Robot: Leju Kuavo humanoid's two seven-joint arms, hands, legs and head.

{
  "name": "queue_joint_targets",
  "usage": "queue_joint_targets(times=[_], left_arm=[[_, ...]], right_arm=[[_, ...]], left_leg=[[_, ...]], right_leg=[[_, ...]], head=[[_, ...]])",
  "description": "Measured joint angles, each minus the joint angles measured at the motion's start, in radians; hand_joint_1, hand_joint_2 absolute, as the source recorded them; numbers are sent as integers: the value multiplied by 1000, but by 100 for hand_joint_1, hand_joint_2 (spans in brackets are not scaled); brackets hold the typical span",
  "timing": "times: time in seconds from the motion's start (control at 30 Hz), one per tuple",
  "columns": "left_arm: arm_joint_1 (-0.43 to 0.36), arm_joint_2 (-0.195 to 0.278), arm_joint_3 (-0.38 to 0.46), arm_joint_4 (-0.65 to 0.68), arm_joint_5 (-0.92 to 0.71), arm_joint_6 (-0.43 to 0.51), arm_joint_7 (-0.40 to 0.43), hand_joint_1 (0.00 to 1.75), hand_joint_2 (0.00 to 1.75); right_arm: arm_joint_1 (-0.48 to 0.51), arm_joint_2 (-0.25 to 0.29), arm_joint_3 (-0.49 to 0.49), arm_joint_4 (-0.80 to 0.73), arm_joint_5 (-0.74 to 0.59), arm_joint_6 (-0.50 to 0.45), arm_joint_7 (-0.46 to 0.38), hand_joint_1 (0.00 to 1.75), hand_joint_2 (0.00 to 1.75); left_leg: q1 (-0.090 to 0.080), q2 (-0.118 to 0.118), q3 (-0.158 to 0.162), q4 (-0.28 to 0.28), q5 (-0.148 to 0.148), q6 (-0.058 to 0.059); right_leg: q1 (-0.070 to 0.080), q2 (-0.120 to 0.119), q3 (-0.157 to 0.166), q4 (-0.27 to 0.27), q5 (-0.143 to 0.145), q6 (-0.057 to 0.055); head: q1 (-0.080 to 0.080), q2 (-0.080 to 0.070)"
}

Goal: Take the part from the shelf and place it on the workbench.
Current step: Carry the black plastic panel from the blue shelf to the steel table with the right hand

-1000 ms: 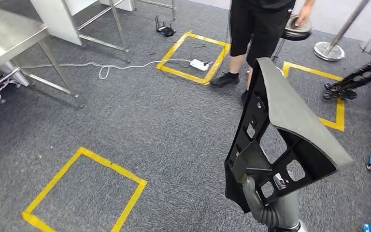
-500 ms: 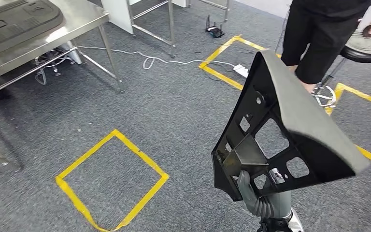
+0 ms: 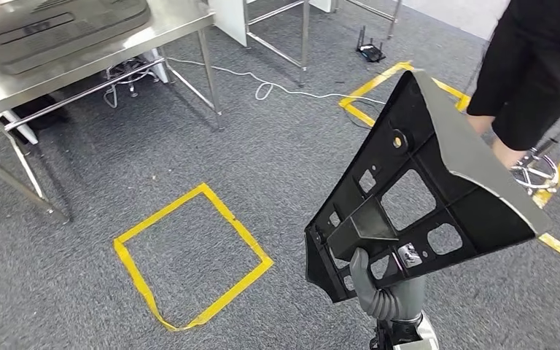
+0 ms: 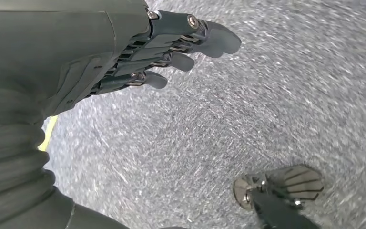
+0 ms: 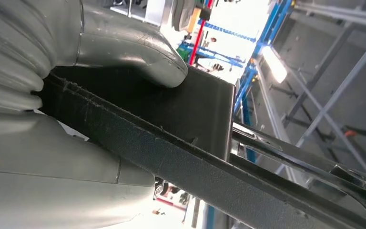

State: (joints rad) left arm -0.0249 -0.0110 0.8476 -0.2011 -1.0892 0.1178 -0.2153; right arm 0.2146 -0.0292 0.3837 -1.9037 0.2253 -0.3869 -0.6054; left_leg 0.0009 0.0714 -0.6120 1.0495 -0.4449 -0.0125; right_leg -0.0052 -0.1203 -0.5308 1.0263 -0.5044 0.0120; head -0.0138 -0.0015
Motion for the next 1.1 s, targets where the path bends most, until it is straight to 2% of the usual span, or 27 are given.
queue_joint_targets(times=[0.03,0.07,0.1,0.13,0.17,0.2,0.23,0.27,0.3,0.33,0.37,0.43,0.47,0.5,0.57,0.6,0.67,0.73,0.77,0.8,0.83,0.87,0.93,1.0,1.1], left_arm=[[0,1,0,0,0,-1,1,0,175],[1,2,0,0,-1,-1,1,0,175],[2,1,0,0,-1,-1,2,0,175],[2,1,0,0,-1,-1,3,0,175],[1,0,0,0,-1,-1,3,0,175],[-1,0,0,0,-1,-1,4,0,175],[-3,0,0,-1,-1,-1,3,0,175],[-4,0,0,-1,-1,-1,2,0,175],[-4,0,0,-1,-1,-1,-3,0,175],[-4,-1,0,-1,-1,-1,-10,0,175],[-4,-2,0,-1,-1,-1,-19,0,175],[-5,-6,0,-1,-4,0,-37,0,175],[-6,-7,0,-1,-6,1,-44,0,175],[-5,-8,0,-1,-7,3,-48,0,175],[-2,-11,0,-1,-8,6,-52,0,175],[0,-12,0,0,-9,7,-52,0,175],[0,-15,0,0,-10,8,-50,0,175],[-7,-17,0,1,-10,8,-47,0,175],[-10,-18,0,1,-10,8,-45,0,175],[-11,-19,0,1,-10,7,-44,0,175],[-12,-21,0,1,-10,6,-43,0,175],[-12,-22,0,1,-10,5,-42,0,175],[-12,-23,0,1,-10,0,-42,0,175],[-14,-24,0,1,-7,-8,-43,0,175],[-16,-27,3,1,1,-19,-47,0,175]], right_arm=[[-2,0,0,1,0,-1,-2,166,175],[-4,0,0,1,0,-2,-3,166,175],[-6,0,0,1,0,-2,-4,166,175],[-7,0,0,1,0,-2,-6,166,175],[-7,0,0,1,0,-3,-6,166,175],[-7,0,0,2,0,-3,-7,166,175],[-6,-1,0,3,1,-4,-8,166,175],[-6,-1,0,4,1,-4,-8,166,175],[-5,-2,0,5,1,-4,-8,166,175],[-5,-2,0,5,1,-4,-8,166,175],[-5,-3,0,6,1,-4,-8,166,175],[-7,-3,0,6,2,-3,-7,166,175],[-8,-4,0,6,3,-1,-5,166,175],[-10,-4,0,6,5,0,-1,166,175],[-15,-4,0,6,9,3,7,166,175],[-17,-4,0,6,11,3,9,166,175],[-16,-5,-1,3,13,2,10,166,175],[-12,-7,-2,-1,16,-1,11,166,175],[-10,-8,-4,-3,18,-2,12,166,175],[-9,-10,-6,-3,19,-2,13,166,175],[-9,-11,-7,-3,21,-3,15,166,175],[-9,-12,-9,-4,22,-3,16,166,175],[-9,-13,-10,-6,26,-3,18,166,175],[-11,-14,-11,-8,33,-3,19,166,175],[-13,-16,-11,-9,40,-3,20,166,175]], left_leg=[[-4,-5,-1,-6,-2,5],[-4,-20,-4,-8,-1,11],[-3,-33,-5,-12,2,17],[0,-46,-5,-15,6,23],[5,-58,-5,-18,9,29],[8,-70,-6,-20,13,35],[9,-84,-9,-20,15,38],[10,-99,-12,-20,16,41],[10,-115,-14,-19,17,41],[11,-131,-14,-19,18,41],[12,-146,-15,-19,20,39],[14,-173,-15,-16,23,31],[13,-184,-17,-15,24,25],[12,-192,-19,-15,25,19],[12,-200,-21,-20,29,6],[14,-195,-22,-21,30,1],[15,-153,-39,16,6,-7],[13,-100,-86,126,-57,-11],[13,-87,-116,193,-88,-12],[13,-82,-138,242,-106,-12],[13,-79,-143,259,-105,-11],[13,-78,-130,238,-87,-8],[12,-73,-61,113,-31,2],[6,-67,-9,15,-4,11],[-1,-68,-2,-8,0,10]], right_leg=[[3,-11,2,-1,-2,4],[4,-22,5,-3,-3,8],[4,-19,7,0,-7,13],[2,3,2,12,-15,16],[0,36,-12,42,-32,17],[-2,74,-39,94,-56,15],[-4,100,-73,160,-84,12],[-5,111,-106,224,-106,10],[-7,114,-131,267,-115,13],[-9,116,-138,274,-109,20],[-12,119,-125,240,-87,31],[-21,139,-68,108,-30,51],[-24,149,-45,53,-10,52],[-25,156,-33,21,2,48],[-21,156,-28,9,9,28],[-21,152,-26,8,13,20],[-23,144,-22,5,20,6],[-21,133,-21,4,21,-1],[-18,126,-21,4,21,-3],[-16,121,-21,5,21,-5],[-14,116,-21,5,20,-6],[-13,113,-20,5,20,-7],[-11,110,-18,5,18,-7],[-6,107,-19,6,15,-1],[0,104,-23,9,12,0]], head=[[2,0],[3,0],[4,0],[5,0],[7,0],[10,0],[12,0],[13,0],[13,0],[13,0],[13,0],[14,0],[15,0],[15,0],[14,0],[13,0],[10,0],[5,0],[4,0],[4,0],[4,0],[4,0],[4,0],[5,0],[6,0]])
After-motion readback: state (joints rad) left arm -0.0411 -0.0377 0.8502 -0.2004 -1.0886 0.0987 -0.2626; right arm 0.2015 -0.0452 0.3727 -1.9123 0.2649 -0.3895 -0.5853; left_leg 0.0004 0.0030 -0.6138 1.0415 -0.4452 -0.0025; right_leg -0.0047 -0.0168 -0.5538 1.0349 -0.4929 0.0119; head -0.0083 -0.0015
